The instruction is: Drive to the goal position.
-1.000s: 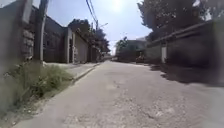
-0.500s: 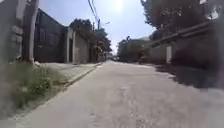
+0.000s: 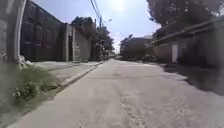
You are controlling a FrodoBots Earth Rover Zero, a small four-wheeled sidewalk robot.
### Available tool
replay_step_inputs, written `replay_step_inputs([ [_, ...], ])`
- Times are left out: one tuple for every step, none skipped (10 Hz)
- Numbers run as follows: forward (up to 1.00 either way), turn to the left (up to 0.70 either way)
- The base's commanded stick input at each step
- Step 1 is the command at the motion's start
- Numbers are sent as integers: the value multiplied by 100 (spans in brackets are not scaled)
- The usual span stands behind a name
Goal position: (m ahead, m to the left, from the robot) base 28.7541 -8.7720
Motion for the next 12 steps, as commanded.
replay_step_inputs([
  [100, 2],
  [100, 2],
  [100, 2],
  [100, 2],
  [100, 2],
  [100, 2],
  [100, 2],
  [100, 2],
  [100, 2],
  [100, 2],
  [100, -5],
  [100, -25],
])
